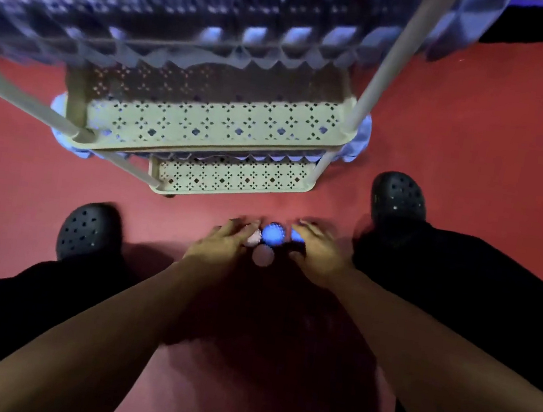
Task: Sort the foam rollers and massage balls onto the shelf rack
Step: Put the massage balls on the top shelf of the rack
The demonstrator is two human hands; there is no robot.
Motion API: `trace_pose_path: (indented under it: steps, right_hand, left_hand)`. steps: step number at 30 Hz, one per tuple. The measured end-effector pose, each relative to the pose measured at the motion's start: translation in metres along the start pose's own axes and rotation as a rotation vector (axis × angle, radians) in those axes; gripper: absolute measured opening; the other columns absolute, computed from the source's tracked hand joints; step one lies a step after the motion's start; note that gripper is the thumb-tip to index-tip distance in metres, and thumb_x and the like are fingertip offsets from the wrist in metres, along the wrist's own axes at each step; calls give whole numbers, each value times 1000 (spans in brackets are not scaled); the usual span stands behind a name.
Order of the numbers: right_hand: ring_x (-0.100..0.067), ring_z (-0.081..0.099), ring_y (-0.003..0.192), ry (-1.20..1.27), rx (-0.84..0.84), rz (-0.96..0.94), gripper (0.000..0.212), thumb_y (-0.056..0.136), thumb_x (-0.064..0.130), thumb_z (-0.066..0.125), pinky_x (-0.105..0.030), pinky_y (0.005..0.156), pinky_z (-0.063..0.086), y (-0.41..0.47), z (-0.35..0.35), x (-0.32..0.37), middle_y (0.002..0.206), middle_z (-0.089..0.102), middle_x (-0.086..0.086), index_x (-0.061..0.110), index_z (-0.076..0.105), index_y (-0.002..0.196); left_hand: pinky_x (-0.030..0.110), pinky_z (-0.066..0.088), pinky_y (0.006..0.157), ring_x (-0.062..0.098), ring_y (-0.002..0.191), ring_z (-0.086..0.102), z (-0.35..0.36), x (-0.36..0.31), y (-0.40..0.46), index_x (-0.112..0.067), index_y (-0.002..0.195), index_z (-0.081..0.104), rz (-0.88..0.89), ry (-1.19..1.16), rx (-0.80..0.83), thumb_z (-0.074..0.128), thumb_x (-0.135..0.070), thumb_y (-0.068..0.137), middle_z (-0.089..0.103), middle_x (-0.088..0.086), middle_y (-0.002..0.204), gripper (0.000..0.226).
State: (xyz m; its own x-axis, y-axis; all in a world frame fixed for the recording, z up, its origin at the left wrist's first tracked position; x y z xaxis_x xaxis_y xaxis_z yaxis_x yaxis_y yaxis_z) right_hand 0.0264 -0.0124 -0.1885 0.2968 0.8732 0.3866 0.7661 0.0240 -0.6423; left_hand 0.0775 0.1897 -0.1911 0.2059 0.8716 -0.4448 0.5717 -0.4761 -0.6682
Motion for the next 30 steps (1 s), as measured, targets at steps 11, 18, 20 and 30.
trace_pose_path:
  steps: [11, 18, 20, 30]
  right_hand:
    - [-24, 54, 118, 354, -305, 242, 45, 83, 17, 78, -21, 97, 35, 15, 10, -30, 135, 41, -7, 16, 63, 126]
    - [-7, 52, 102, 534, -423, 220, 50, 78, 19, 82, -8, 92, 32, 8, 9, -29, 122, 44, -1, 20, 64, 125]
    - [-5, 52, 103, 587, -429, 172, 49, 82, 14, 78, 0, 89, 30, 7, 10, -24, 121, 45, -1, 18, 63, 128]
    - [-3, 52, 72, 705, -175, 160, 62, 90, -2, 44, -21, 73, 43, 12, 22, -11, 109, 59, 5, 29, 47, 143]
  left_hand:
    - [36, 40, 74, 30, 93, 58, 9, 11, 18, -23, 106, 44, -134, -191, -212, 59, -45, 94, 61, 4, 102, 29]
    - [26, 42, 98, 10, 98, 55, 18, 19, 19, -24, 124, 49, -164, -604, -332, 70, -17, 83, 44, 0, 121, 48]
    - [23, 45, 97, 8, 102, 56, 16, 27, 18, -27, 129, 49, -151, -776, -340, 65, -11, 81, 46, 0, 121, 54]
    - [18, 38, 43, 13, 50, 47, 19, 26, 12, -14, 128, 59, -279, -1362, -195, 34, 10, 92, 61, 10, 85, 50]
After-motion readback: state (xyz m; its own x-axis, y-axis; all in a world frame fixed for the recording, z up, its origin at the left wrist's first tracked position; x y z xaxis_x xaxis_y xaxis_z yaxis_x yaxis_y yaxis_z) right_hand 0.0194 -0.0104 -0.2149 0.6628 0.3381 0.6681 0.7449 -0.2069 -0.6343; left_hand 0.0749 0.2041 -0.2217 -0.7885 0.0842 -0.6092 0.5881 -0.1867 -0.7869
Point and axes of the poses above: each hand's wrist, its own y-axis towards the middle knuckle, its own z-axis out of the palm, x = y × z, the point moved 5 cm from there along y, towards the middle knuckle
